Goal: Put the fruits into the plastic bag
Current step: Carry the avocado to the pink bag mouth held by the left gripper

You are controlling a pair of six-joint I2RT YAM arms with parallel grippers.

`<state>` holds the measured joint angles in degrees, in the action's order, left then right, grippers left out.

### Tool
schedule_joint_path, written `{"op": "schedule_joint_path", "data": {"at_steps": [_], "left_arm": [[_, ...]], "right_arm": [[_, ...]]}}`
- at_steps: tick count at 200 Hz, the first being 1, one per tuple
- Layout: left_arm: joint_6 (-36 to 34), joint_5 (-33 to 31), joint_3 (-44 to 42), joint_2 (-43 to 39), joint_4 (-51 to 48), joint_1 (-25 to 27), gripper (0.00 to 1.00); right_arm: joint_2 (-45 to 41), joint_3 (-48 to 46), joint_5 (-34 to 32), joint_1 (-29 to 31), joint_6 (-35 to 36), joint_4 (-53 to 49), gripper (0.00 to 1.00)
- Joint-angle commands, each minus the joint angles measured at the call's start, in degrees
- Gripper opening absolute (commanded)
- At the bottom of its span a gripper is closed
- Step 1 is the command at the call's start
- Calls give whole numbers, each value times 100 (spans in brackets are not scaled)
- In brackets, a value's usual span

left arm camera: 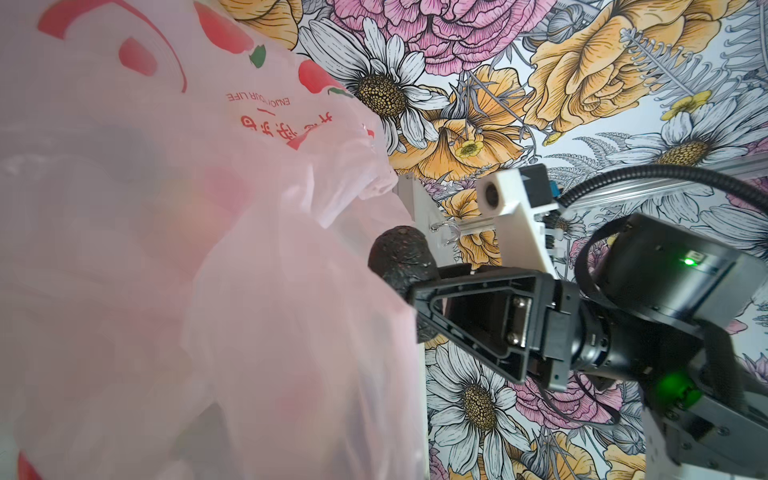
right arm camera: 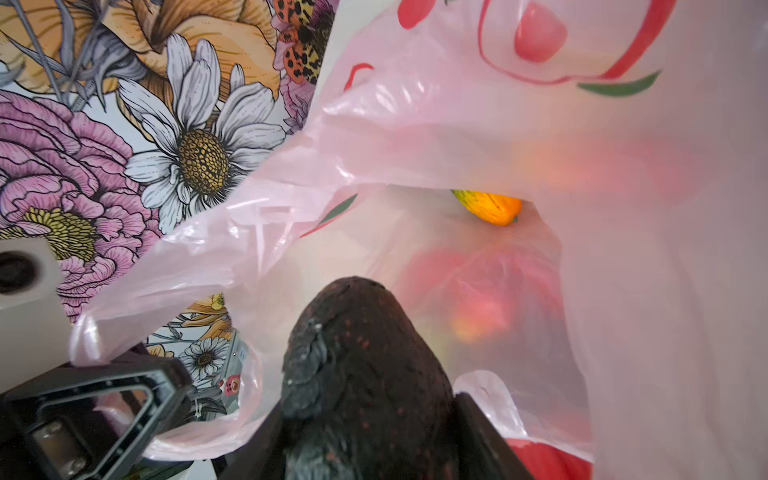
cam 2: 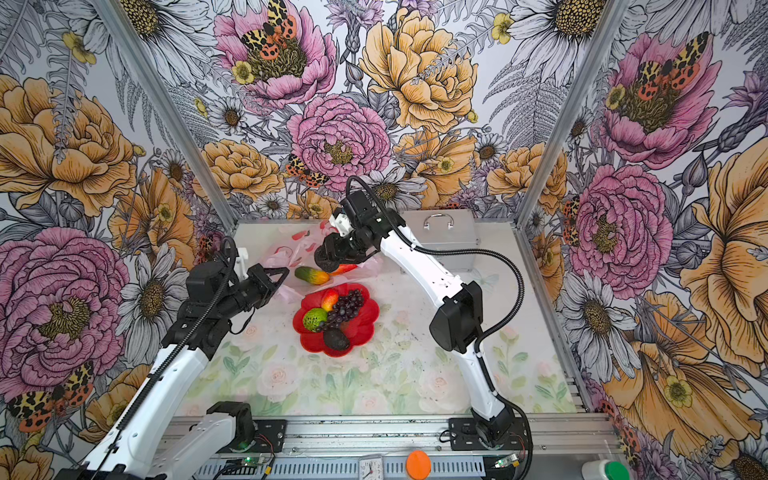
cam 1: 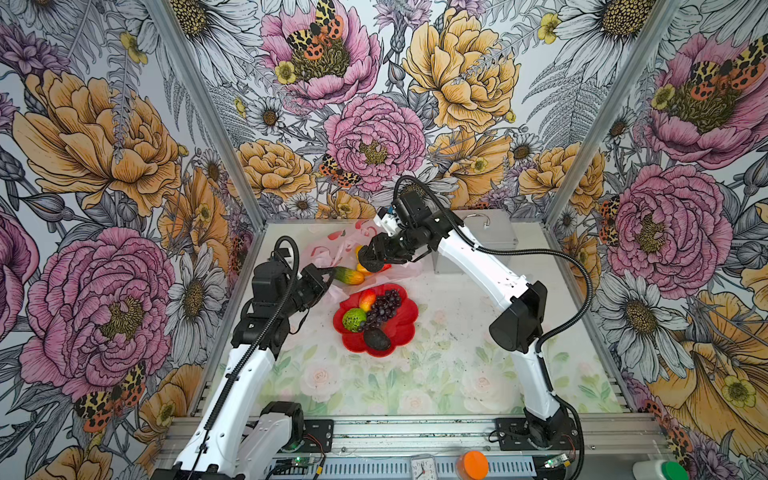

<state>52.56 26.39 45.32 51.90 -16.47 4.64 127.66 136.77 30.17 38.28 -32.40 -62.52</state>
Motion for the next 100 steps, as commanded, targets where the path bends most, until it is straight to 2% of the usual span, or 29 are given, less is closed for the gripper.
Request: {"op": "schedule_joint_path", "data": {"at_steps": [1, 52, 100], "left_arm": [[-79, -73, 109, 4, 91, -1, 0], [-71, -75, 127, 57, 100, -8, 0], [-70, -58, 146, 98, 75, -8, 0]], "right_arm": [[207, 372, 172, 29, -142, -14, 36], [677, 647, 266, 65, -204, -14, 36], [1191, 1164, 83, 39, -184, -7, 35]]}}
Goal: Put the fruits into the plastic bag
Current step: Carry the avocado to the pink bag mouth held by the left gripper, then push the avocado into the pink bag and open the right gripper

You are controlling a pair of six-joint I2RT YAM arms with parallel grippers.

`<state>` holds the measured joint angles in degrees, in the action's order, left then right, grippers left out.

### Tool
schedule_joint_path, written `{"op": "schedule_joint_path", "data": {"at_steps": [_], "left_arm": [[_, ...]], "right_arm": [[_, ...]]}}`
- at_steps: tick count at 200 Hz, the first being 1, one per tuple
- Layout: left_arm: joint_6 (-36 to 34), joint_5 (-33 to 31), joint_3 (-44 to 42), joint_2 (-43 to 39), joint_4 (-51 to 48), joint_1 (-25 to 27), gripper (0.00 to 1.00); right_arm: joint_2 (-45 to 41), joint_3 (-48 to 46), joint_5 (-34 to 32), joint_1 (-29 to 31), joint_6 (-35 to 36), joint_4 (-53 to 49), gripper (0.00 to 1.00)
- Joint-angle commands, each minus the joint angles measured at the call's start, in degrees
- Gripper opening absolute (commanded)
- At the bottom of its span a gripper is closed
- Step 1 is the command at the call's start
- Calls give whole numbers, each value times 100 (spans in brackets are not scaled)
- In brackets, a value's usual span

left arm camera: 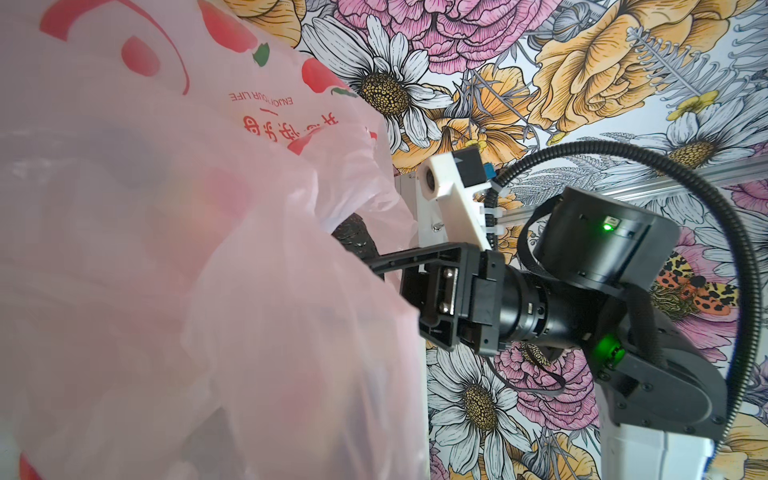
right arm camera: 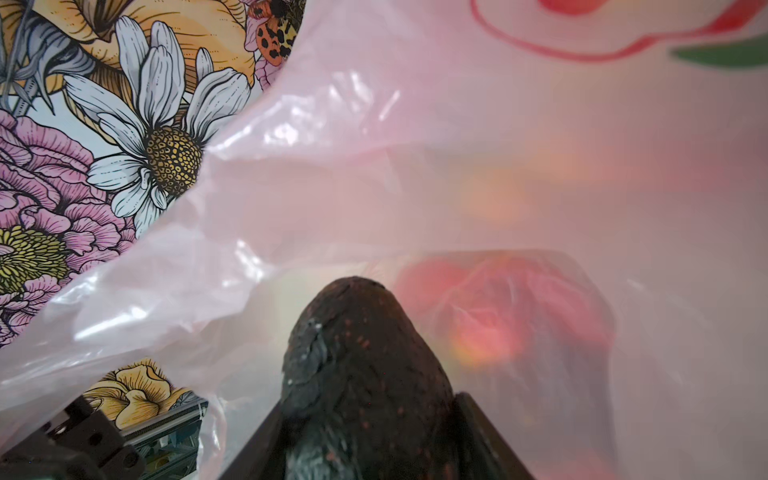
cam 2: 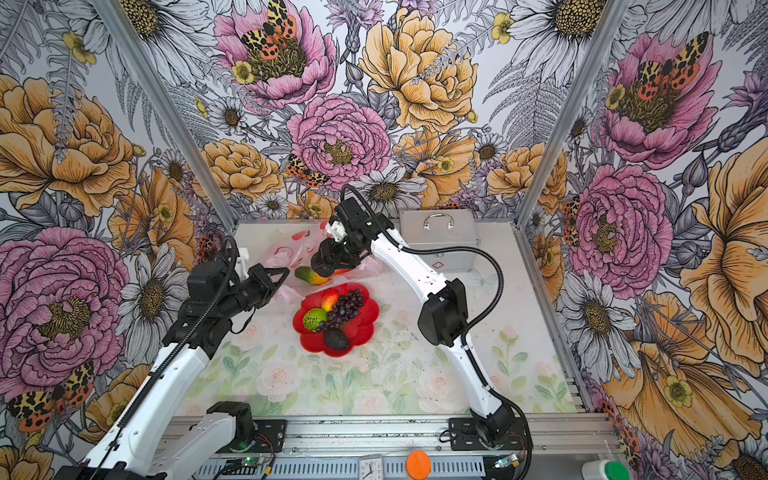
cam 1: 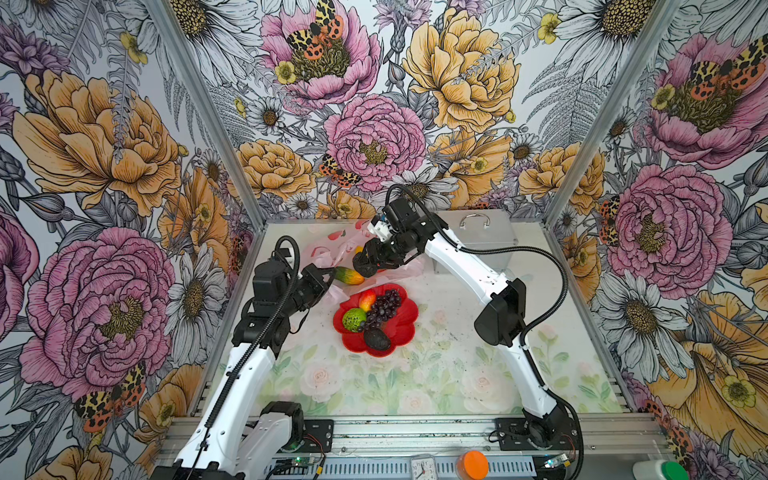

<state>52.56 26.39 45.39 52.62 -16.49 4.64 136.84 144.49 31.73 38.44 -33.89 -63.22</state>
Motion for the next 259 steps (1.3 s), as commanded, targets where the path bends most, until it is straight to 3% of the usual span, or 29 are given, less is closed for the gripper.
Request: {"op": "schedule_joint_path", "data": {"at_steps": [1, 52, 194, 259], "left_arm": [[-70, -56, 138, 28, 77, -8, 0], [-112, -60, 164, 56, -10, -7, 0], [-219, -82, 65, 55, -100, 81, 0], [-268, -112, 102, 130, -117, 126, 0]], "right_arm": [[286, 408, -75, 24, -37, 64, 35], [999, 1130, -503, 41, -47, 96, 35], [1697, 1135, -795, -37, -639, 1146, 36], [1778, 1152, -833, -195, -986, 1443, 59]]}}
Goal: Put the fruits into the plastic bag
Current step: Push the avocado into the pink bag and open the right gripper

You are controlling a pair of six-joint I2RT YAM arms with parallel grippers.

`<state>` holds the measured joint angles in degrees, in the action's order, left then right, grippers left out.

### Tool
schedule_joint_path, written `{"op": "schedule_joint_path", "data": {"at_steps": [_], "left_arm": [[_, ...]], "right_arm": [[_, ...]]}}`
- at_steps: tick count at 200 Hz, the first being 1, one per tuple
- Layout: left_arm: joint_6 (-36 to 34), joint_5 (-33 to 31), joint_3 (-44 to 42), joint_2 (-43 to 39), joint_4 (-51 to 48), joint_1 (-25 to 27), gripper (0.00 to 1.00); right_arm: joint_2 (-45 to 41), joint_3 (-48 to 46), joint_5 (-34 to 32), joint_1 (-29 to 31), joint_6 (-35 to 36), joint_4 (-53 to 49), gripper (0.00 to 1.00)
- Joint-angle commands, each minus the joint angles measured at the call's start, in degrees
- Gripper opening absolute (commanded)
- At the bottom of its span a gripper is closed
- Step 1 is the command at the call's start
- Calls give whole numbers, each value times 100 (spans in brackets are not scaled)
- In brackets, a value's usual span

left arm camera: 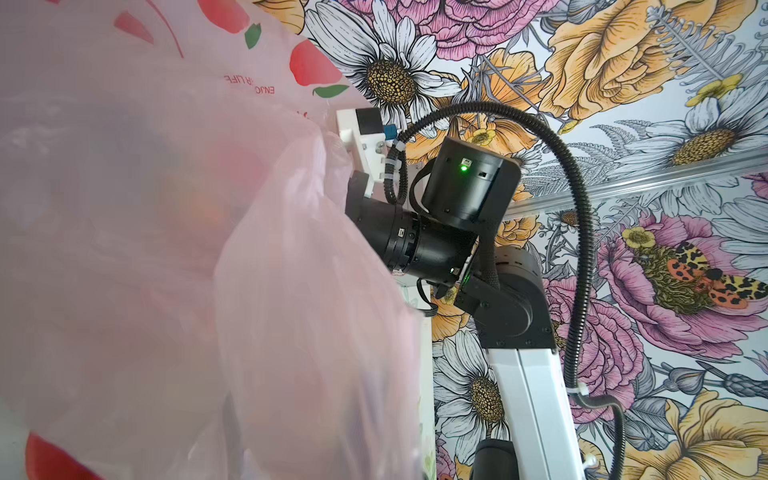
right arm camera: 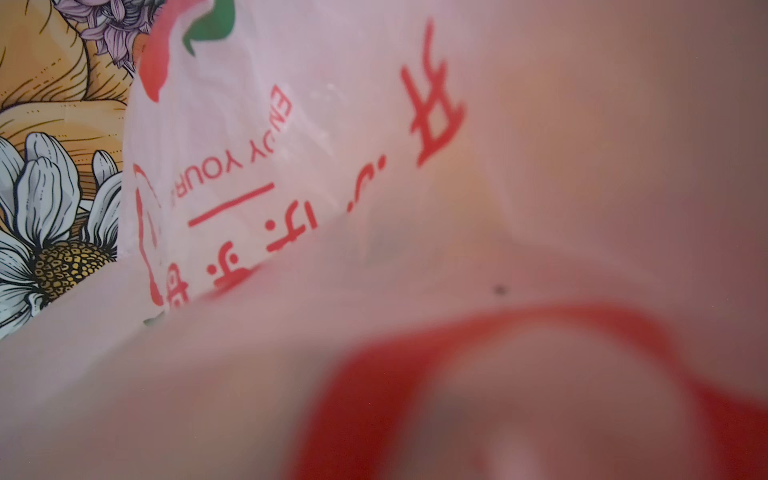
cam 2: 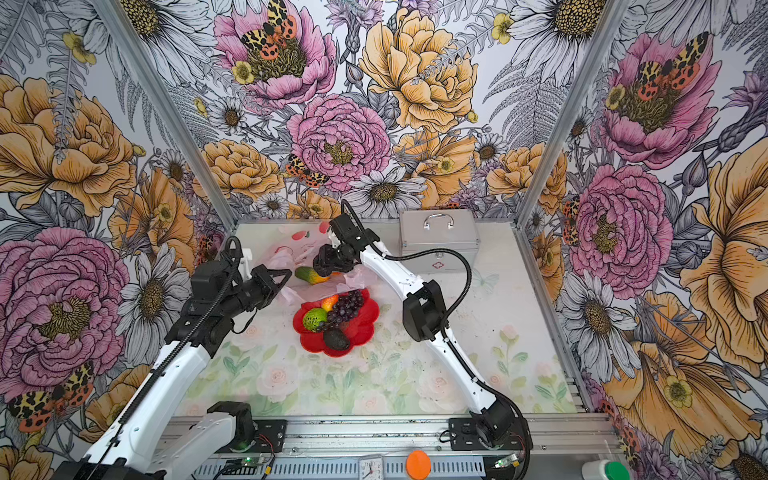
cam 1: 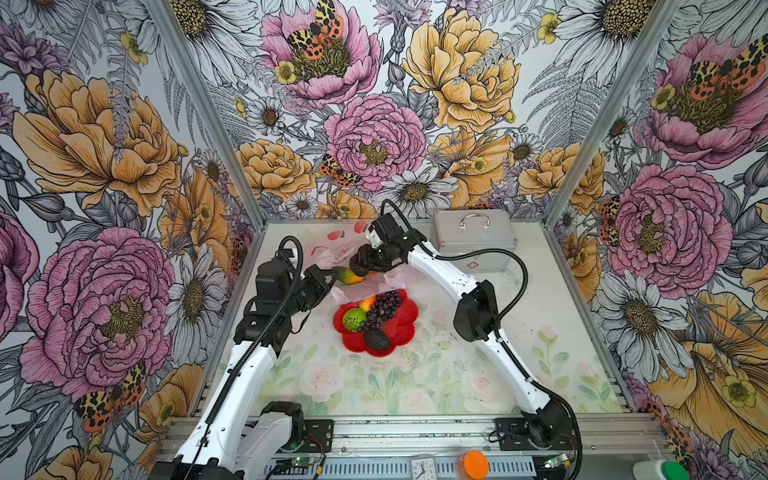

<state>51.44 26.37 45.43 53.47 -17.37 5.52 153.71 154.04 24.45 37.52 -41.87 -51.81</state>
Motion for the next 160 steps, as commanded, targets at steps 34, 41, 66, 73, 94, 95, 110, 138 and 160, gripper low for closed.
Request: {"op": "schedule_joint_path", "data": {"at_steps": [34, 41, 66, 73, 94, 95, 110, 138, 160], "left_arm": [[-169, -113, 125, 90, -13, 62, 0], [-166, -109, 132, 93, -4, 62, 0], [-161, -117, 133, 110, 20, 81, 0], [-155, -109, 133, 111, 31, 81, 0], [-152, -110, 137, 85, 14, 81, 0], [-152, -112, 139, 85, 14, 81, 0], [-152, -114, 141, 54, -4, 74, 0], [-147, -114, 133, -11, -39, 50, 0], [-152, -108, 151, -44, -48, 37, 0]], "right_arm": [[-1, 187, -89, -165, -178, 312, 67], [-15, 180, -86, -181, -174, 317, 70], [-86, 163, -80, -209, -157, 303, 77], [-108, 161, -72, -209, -155, 303, 79], [-187, 137, -58, -219, -147, 303, 80], [-189, 132, -56, -223, -142, 303, 80], [-293, 50, -70, -234, -106, 303, 80], [-682, -385, -238, -275, 57, 286, 80], [-1190, -1010, -501, -356, 203, 277, 80]]}}
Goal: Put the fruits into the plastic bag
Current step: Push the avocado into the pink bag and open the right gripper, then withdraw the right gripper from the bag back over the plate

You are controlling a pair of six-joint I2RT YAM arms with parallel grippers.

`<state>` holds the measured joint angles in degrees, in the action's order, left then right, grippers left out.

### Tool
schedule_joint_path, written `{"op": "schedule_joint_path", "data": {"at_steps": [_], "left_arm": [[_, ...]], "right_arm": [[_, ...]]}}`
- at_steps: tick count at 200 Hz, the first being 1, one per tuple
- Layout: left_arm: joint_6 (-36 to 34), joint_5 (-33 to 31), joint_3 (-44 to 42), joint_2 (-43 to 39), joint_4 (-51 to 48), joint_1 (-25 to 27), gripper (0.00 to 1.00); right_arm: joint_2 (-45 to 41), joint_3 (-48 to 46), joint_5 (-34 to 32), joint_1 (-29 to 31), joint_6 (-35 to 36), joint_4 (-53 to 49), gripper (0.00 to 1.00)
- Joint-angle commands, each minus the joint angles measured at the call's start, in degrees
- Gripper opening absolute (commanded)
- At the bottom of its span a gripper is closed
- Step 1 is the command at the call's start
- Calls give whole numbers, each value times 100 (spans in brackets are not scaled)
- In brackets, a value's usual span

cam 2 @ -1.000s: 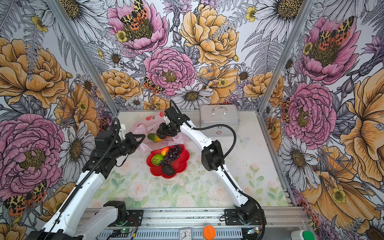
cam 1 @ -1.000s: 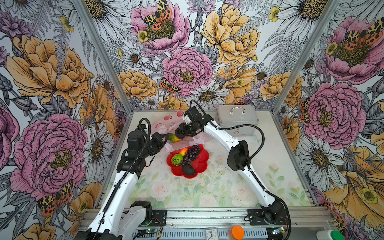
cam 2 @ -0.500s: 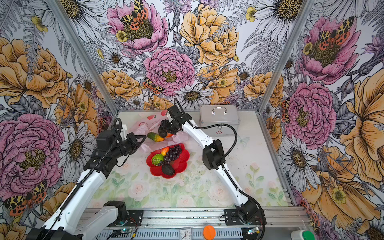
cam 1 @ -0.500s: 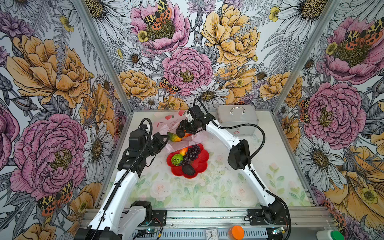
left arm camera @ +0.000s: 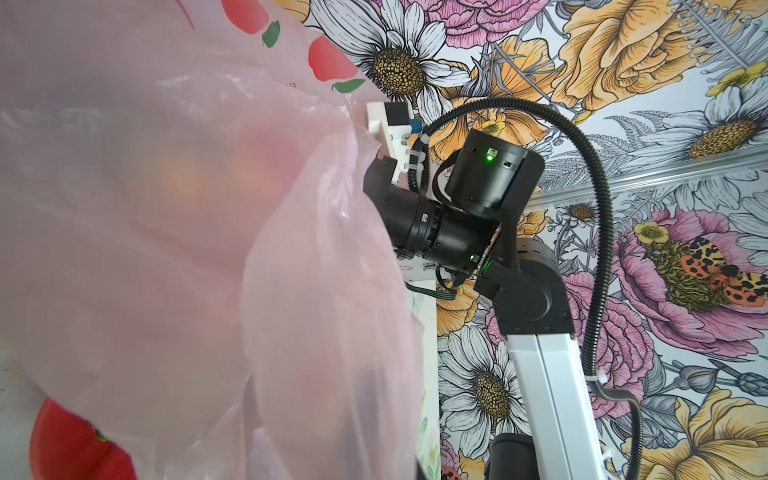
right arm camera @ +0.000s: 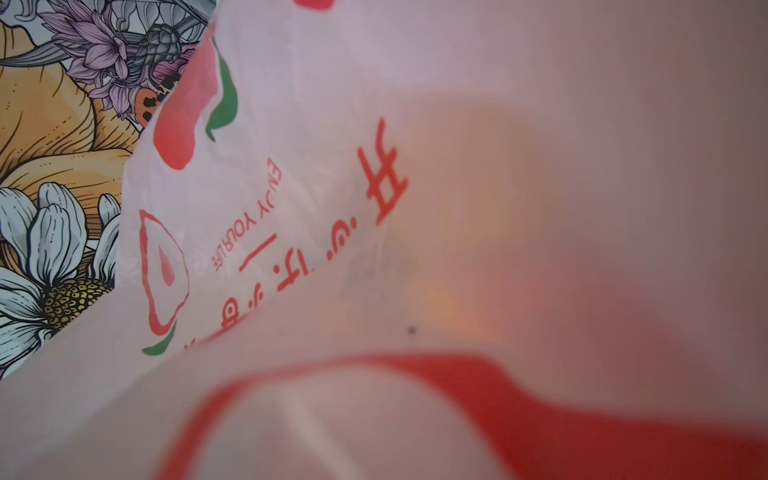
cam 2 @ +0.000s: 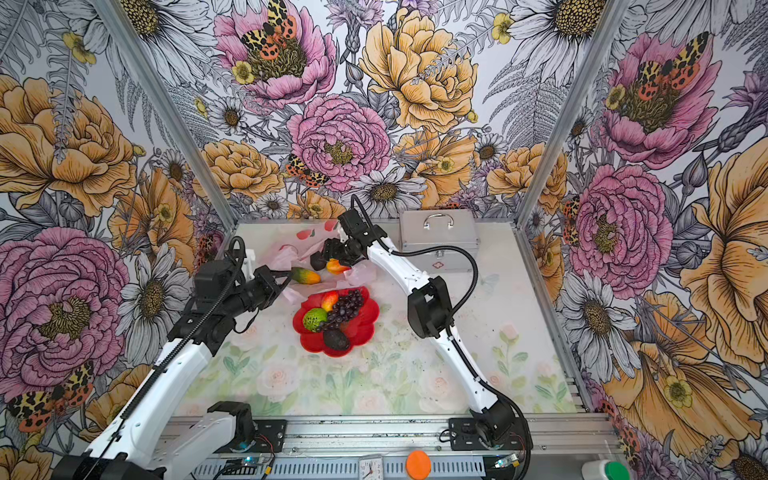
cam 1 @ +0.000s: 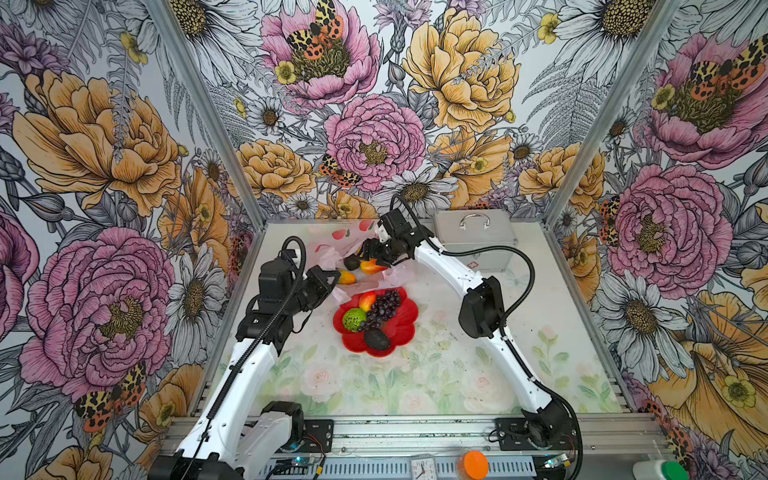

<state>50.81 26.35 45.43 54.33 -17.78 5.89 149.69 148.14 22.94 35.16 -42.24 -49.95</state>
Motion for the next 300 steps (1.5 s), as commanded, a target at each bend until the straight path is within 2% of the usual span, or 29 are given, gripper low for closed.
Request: {"op": "schedule_joint_path", "data": {"at_steps": [1, 38, 95, 130, 185, 213, 239, 300], "left_arm": [[-88, -105, 150, -131, -2, 0, 0], [-71, -111, 164, -142, 20, -7, 0], [-36, -102, 182, -125, 103, -1, 0], [-18, -110, 194, -145, 117, -8, 0], [52, -88, 177, -125, 198, 0, 0], [69, -91, 201, -98, 231, -17, 0], [93, -87, 212, -80, 257, -18, 0], [182, -73, 159, -107, 306, -33, 0]], "right_arm": [[-807, -454, -364, -126, 245, 91, 80], [-1641, -1188, -417, -255, 442, 54, 80], [-2733, -1884, 294, -327, 462, 6, 79], [-3483, -2534, 414, -369, 497, -51, 78], [-4676, -4229, 371, -293, 766, -281, 76], [-5095, -5131, 312, -32, 1258, -457, 76], [-5250, -5735, 231, 446, 1666, -480, 76], [-4645, -5768, -215, 1400, 2124, -428, 77]]}}
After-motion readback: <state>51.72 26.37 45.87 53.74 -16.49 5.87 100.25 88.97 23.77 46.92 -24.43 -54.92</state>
